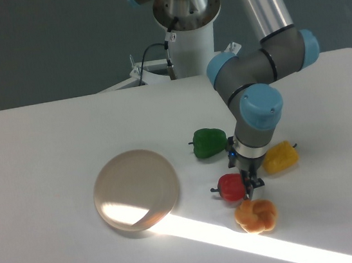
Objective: Place the red pepper on the table
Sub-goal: 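Open the gripper and lift it away from the red pepper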
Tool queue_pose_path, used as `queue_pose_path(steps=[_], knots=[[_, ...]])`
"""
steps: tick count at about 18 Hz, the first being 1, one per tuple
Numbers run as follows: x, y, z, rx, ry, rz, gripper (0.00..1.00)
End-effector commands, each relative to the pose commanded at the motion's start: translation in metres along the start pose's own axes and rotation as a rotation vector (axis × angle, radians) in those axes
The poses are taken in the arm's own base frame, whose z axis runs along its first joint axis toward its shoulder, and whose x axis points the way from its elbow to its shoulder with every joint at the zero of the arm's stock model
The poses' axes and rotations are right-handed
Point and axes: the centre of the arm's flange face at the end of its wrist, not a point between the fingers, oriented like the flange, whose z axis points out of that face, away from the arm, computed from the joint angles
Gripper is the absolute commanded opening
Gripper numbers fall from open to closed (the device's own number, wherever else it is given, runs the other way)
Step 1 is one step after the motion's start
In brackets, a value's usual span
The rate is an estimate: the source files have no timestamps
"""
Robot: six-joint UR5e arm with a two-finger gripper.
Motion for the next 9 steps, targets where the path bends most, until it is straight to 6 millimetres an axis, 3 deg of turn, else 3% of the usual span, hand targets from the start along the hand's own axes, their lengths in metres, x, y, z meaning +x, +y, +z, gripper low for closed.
queue_pose_path(steps=[9], knots=[[-0.038, 0.027, -0.075, -0.223, -0.097, -0.012, 1.0]])
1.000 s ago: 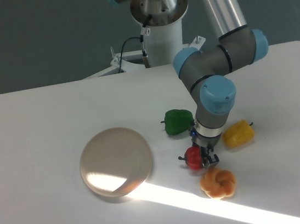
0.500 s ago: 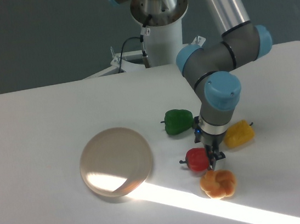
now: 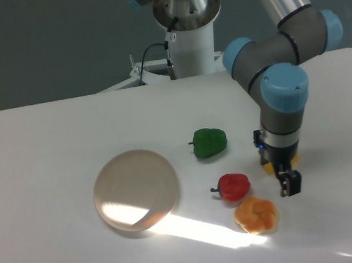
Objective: Place the red pepper on the table
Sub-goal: 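Open the gripper and lift it away from the red pepper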
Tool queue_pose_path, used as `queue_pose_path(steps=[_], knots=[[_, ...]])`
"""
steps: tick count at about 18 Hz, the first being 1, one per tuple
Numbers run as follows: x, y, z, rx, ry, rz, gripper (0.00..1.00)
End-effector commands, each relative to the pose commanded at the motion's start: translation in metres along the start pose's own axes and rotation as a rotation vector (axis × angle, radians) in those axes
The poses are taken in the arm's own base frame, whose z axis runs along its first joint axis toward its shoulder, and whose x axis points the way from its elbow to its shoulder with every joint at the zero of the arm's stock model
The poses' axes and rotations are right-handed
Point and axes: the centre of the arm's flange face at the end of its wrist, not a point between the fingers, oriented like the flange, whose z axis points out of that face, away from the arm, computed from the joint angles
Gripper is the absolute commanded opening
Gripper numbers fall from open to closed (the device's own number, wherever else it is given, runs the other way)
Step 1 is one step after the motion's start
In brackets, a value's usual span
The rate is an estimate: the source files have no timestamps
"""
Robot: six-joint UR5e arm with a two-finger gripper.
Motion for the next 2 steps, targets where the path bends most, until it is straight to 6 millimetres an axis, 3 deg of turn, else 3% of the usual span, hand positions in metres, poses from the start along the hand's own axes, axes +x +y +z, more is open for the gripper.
queue_pose_path(steps=[2], knots=[[-0.0038, 0.002, -0.0073, -0.014, -0.014, -0.001, 1.0]])
